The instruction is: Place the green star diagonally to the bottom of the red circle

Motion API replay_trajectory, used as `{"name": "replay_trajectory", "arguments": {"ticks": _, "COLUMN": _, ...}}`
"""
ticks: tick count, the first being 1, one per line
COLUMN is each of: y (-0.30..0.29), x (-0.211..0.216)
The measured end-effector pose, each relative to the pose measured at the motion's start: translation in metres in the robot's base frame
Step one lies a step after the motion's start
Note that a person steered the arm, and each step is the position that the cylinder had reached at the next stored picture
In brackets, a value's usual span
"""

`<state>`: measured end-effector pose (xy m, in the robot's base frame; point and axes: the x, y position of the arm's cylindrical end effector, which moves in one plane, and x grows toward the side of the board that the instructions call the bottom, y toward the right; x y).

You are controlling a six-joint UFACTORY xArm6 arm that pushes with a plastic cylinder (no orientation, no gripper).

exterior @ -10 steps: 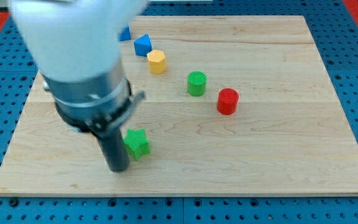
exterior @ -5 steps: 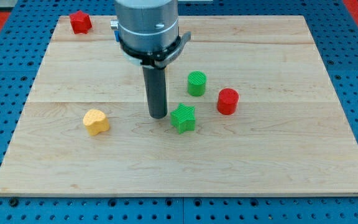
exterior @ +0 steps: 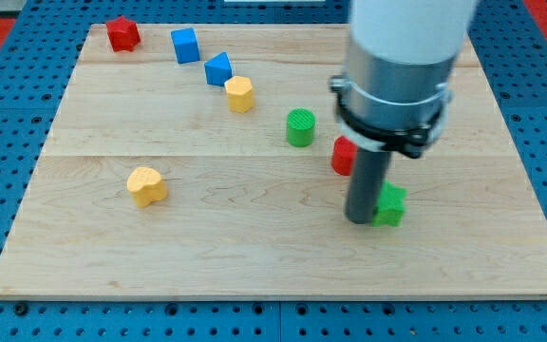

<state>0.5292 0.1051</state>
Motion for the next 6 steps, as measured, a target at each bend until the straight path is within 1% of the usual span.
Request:
{"name": "replay_trajectory", "arguments": {"ticks": 1, "y": 0.021, "x": 0.000}}
{"name": "replay_trajectory", "arguments": {"ticks": 2, "y": 0.021, "x": 0.025}}
{"name": "replay_trajectory", "arguments": {"ticks": 3, "y": 0.061, "x": 0.038}}
{"name": "replay_trajectory", "arguments": {"ticks": 4, "y": 0.097, "x": 0.028}}
{"name": "replay_trajectory", "arguments": {"ticks": 5, "y": 0.065, "x": -0.011}}
{"name": "replay_trajectory", "arguments": {"ticks": 6, "y": 0.050, "x": -0.014}}
